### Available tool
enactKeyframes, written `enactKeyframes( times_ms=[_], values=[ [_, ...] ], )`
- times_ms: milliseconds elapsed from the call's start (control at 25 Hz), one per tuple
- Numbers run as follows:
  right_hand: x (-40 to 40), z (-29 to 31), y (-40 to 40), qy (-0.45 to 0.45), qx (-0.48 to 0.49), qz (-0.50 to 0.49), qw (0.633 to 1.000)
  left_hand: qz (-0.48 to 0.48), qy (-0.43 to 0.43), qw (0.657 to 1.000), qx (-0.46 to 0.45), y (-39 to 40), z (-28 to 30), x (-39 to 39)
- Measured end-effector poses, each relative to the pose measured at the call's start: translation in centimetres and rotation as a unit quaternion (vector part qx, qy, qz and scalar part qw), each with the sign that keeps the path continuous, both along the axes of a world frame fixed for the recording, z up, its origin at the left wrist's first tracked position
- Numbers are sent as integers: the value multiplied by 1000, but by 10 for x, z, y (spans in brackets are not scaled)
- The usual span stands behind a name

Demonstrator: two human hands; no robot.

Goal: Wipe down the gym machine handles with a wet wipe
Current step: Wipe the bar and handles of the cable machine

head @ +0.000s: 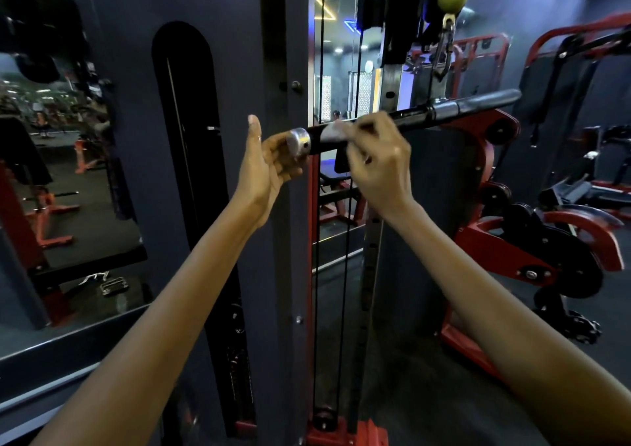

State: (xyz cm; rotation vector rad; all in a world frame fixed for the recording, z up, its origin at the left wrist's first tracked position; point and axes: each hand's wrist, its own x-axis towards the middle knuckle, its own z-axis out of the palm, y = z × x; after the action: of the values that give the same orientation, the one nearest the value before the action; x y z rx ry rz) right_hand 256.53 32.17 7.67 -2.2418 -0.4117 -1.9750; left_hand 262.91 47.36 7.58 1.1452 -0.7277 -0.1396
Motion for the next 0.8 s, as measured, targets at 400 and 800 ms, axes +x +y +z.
enactKeyframes(
  times_ms=[400, 800],
  values=[
    [0, 18, -63, 74, 55, -94, 991, 383, -404, 766, 322, -21, 10, -4],
    [-9, 24, -125, 133, 2, -106, 985, 427, -491, 613, 448, -111, 32, -20]
  ],
)
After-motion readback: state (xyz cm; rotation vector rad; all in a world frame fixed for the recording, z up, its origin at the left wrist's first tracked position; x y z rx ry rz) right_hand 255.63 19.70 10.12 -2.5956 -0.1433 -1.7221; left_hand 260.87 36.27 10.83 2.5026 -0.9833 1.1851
